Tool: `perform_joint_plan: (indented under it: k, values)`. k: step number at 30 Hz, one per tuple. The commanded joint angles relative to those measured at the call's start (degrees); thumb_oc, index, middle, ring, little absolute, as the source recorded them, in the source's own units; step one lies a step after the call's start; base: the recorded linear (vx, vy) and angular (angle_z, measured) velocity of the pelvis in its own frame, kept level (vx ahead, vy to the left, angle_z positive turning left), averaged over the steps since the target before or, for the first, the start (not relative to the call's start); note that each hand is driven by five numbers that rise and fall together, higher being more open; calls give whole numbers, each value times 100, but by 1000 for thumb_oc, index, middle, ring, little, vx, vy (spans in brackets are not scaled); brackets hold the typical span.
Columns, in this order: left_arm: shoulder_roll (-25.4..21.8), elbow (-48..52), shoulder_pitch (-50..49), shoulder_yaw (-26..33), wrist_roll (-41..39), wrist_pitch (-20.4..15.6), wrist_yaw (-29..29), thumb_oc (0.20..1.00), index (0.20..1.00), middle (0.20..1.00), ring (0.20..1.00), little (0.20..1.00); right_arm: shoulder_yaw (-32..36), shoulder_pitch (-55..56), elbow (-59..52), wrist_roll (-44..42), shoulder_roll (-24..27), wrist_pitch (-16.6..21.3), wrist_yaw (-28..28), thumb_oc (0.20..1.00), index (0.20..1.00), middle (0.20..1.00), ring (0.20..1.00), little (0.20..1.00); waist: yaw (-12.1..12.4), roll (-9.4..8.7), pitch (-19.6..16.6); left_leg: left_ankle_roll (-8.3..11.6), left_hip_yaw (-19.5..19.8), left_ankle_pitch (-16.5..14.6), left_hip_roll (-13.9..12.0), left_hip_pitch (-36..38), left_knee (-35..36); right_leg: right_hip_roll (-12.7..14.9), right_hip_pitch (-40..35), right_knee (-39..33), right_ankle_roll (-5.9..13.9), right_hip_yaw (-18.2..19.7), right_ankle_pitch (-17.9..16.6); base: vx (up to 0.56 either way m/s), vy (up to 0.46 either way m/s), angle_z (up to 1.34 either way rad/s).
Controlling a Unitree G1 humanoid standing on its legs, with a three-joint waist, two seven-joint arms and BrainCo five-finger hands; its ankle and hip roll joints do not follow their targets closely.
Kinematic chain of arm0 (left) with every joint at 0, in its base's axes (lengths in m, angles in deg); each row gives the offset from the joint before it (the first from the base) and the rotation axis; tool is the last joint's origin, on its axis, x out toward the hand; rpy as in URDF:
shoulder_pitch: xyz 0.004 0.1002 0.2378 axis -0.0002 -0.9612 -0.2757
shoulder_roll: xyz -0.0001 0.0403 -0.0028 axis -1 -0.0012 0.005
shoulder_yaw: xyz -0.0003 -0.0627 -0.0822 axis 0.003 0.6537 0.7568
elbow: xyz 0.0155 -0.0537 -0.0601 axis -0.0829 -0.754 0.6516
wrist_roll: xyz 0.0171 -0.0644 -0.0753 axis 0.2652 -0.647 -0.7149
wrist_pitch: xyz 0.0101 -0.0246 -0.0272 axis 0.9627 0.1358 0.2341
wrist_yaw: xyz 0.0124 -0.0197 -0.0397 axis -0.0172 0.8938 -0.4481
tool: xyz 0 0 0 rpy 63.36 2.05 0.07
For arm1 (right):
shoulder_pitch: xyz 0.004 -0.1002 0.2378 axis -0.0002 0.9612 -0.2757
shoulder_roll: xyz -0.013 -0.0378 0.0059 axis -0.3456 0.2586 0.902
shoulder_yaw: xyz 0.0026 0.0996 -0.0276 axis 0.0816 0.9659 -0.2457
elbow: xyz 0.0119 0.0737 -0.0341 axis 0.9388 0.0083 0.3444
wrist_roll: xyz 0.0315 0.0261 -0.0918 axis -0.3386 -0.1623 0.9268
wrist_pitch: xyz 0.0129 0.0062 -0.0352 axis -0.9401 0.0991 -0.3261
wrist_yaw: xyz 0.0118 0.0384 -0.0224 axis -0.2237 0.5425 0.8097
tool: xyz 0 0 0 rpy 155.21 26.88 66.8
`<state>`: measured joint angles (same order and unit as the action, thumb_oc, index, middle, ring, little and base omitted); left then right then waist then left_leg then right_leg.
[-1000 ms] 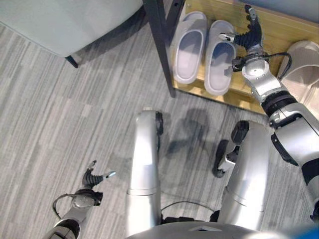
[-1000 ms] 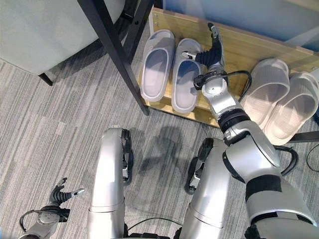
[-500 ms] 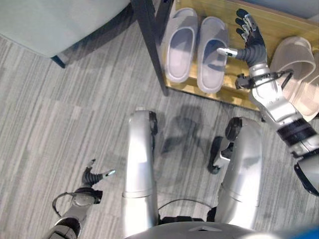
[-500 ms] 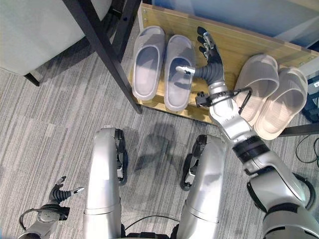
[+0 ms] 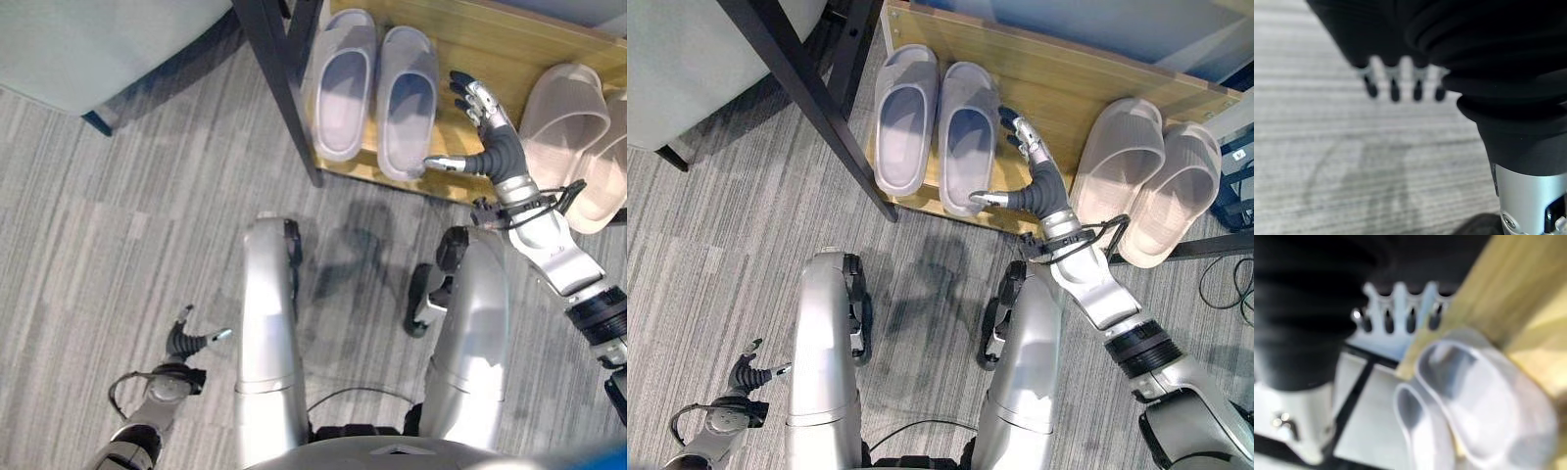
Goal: Arrange the slippers neatly on the shoe rack.
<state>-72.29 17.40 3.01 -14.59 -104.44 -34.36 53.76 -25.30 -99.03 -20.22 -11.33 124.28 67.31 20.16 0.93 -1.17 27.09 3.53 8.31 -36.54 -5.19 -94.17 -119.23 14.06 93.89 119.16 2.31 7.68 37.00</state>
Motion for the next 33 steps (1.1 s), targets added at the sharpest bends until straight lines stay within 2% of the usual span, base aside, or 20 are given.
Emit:
perform_joint_plan:
  k: [1, 17, 23, 26, 33]
  values:
    - [148, 87, -259, 34, 156, 8, -134, 1000, 1000, 1000, 1000, 1000, 179, -325, -454, 54, 274, 173, -66, 1000, 1000, 1000, 1000, 1000, 243, 110, 271, -210, 26, -593, 101, 422, 306, 81, -394, 31, -602, 518, 392, 0, 0, 0]
    - [161, -10, -197, 106, 170, 67, -87, 1000, 1000, 1000, 1000, 1000, 92, 168, -224, -19, 60, -23, -380, 1000, 1000, 1000, 1000, 1000, 212, 105, 271, -187, 32, -580, 105, 422, 317, 58, -394, 10, -601, 533, 379, 0, 0, 0]
    - [148, -35, -174, 85, 198, 98, -82, 1000, 1000, 1000, 1000, 1000, -104, 65, 35, -25, -143, -103, -439, 1000, 1000, 1000, 1000, 1000, 224, 119, 271, -178, 34, -570, 124, 422, 302, 40, -394, 1, -602, 523, 360, 0, 0, 0]
    - [140, -96, -130, 33, 217, 124, -84, 1000, 1000, 1000, 1000, 1000, -181, -49, 339, -394, -344, -107, -483, 1000, 1000, 1000, 1000, 1000, 252, 145, 271, -175, 33, -563, 135, 422, 294, 46, -394, 8, -594, 532, 351, 0, 0, 0]
    - [88, -79, -99, -30, 205, 104, -112, 1000, 1000, 1000, 1000, 1000, -320, -530, 853, -366, -592, -137, -329, 1000, 1000, 1000, 1000, 1000, 294, 184, 271, -162, 12, -562, 149, 422, 285, 34, -394, 46, -596, 557, 358, 1, 0, 0]
